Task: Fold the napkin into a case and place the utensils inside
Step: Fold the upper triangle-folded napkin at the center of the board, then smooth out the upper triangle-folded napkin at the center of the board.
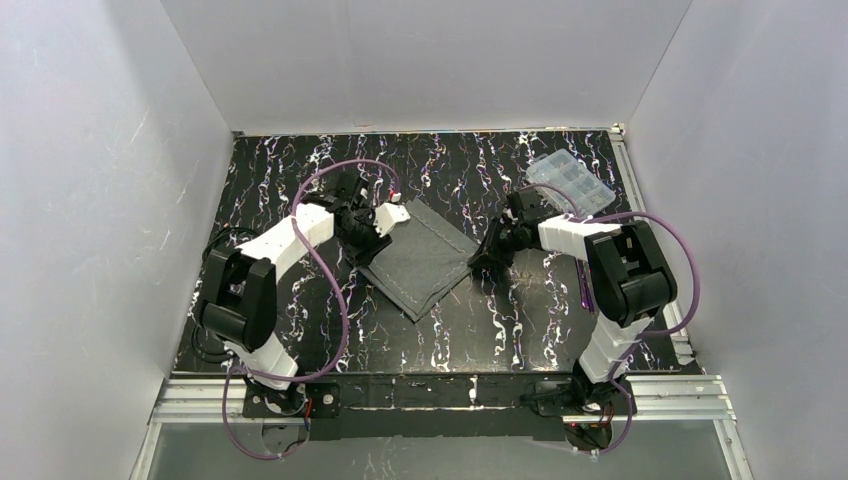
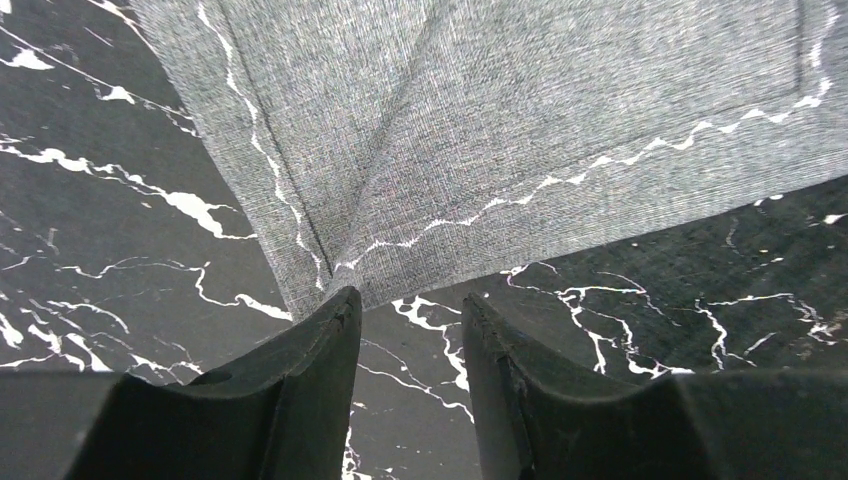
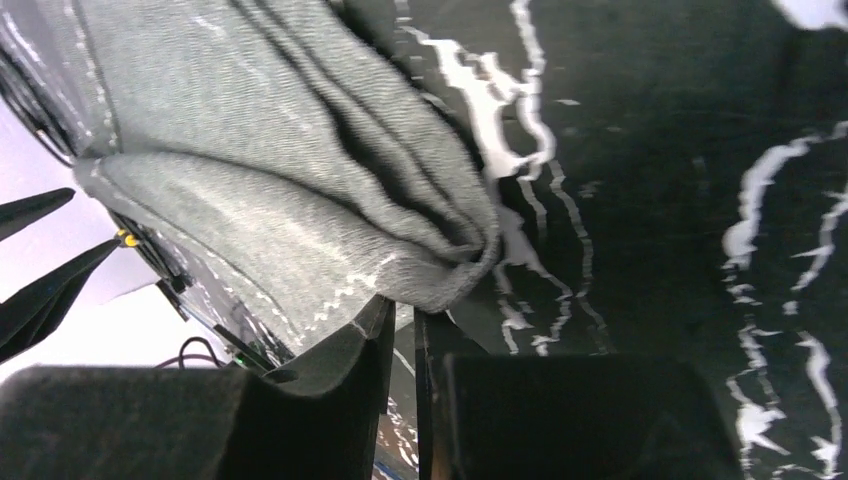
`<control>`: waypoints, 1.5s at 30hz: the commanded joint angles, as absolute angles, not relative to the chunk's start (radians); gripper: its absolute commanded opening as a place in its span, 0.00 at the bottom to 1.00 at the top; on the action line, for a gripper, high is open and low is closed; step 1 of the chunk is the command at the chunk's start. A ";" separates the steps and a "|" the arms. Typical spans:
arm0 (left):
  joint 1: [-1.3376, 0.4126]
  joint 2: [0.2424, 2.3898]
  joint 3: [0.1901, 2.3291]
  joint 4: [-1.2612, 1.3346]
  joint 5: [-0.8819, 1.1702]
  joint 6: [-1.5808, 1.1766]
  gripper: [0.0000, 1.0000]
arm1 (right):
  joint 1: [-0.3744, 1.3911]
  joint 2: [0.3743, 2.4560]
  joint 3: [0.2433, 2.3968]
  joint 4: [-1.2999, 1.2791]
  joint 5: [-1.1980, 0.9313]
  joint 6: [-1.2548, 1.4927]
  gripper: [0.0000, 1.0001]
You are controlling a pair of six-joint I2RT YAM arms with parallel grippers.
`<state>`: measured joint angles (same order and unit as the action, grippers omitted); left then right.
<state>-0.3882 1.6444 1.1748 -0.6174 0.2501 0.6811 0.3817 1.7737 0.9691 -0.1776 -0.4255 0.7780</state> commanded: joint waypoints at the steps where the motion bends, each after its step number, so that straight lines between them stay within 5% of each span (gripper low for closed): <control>1: -0.385 1.670 1.142 -0.582 0.207 0.717 0.40 | 0.369 1.806 0.945 -0.147 -0.440 0.741 0.20; 17: -0.353 1.592 1.174 -0.702 0.311 0.728 0.39 | 0.323 1.685 1.061 -0.217 -0.622 0.737 0.23; 31: -0.352 1.750 1.304 -0.667 0.355 0.677 0.39 | 0.302 1.871 0.981 -0.040 -0.654 0.769 0.22; 45: -0.327 1.762 1.134 -0.560 0.278 0.732 0.37 | 0.262 1.946 0.922 0.040 -0.673 0.765 0.20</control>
